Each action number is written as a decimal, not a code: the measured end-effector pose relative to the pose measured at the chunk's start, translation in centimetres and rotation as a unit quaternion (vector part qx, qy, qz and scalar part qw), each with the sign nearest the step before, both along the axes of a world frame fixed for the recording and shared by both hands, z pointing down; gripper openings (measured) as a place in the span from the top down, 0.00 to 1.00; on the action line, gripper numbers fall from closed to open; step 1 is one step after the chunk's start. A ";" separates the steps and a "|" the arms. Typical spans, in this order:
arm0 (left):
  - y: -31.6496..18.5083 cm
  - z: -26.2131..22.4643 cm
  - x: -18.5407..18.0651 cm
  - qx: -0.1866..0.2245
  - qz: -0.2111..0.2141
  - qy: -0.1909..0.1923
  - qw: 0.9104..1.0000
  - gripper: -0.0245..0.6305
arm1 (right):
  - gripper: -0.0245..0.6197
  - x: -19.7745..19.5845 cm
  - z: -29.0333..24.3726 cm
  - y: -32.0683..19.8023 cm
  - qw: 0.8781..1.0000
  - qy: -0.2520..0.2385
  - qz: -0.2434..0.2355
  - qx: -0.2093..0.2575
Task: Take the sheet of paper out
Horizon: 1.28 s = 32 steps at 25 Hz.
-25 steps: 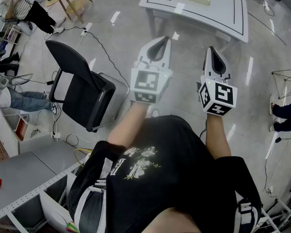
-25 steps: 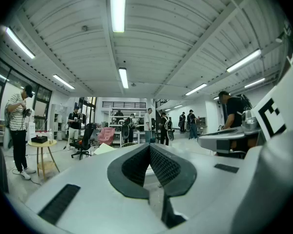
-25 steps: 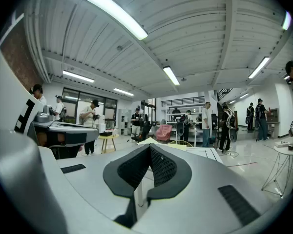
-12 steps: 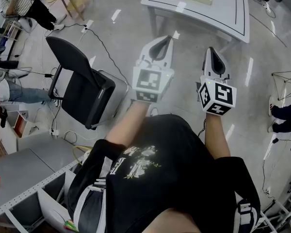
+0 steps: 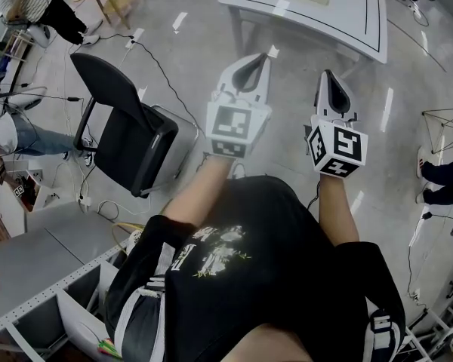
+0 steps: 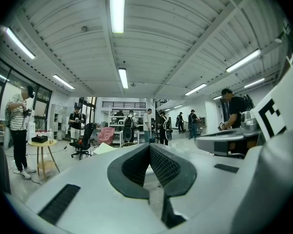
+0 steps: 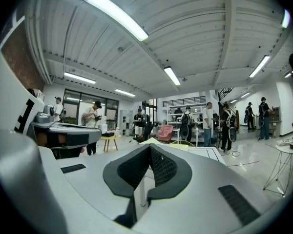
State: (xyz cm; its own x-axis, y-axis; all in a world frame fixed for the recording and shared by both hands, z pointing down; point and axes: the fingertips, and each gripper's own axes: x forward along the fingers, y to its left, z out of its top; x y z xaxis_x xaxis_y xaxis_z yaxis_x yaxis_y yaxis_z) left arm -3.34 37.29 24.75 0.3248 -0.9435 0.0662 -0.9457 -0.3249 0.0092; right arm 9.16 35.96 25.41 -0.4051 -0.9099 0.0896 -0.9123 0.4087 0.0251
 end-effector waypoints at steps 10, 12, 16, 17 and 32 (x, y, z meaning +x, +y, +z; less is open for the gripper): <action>1.8 0.8 1.2 -0.009 -0.015 0.001 1.000 0.98 | 0.96 1.2 0.8 1.4 1.000 -0.004 -0.011 -0.009; 2.3 0.9 1.5 -0.010 -0.019 -0.001 1.000 0.98 | 0.96 1.5 1.1 1.6 1.000 -0.008 -0.013 -0.010; 3.0 1.4 1.9 -0.012 -0.026 0.001 1.000 0.98 | 0.96 1.9 1.6 2.1 1.000 -0.013 -0.020 -0.010; 3.1 1.5 2.0 -0.012 -0.029 0.000 1.000 0.98 | 0.96 2.0 1.7 2.2 1.000 -0.013 -0.022 -0.009; 2.4 1.6 3.4 -0.005 -0.032 0.002 0.999 0.98 | 0.96 2.5 1.7 2.0 0.999 -0.008 -0.035 -0.003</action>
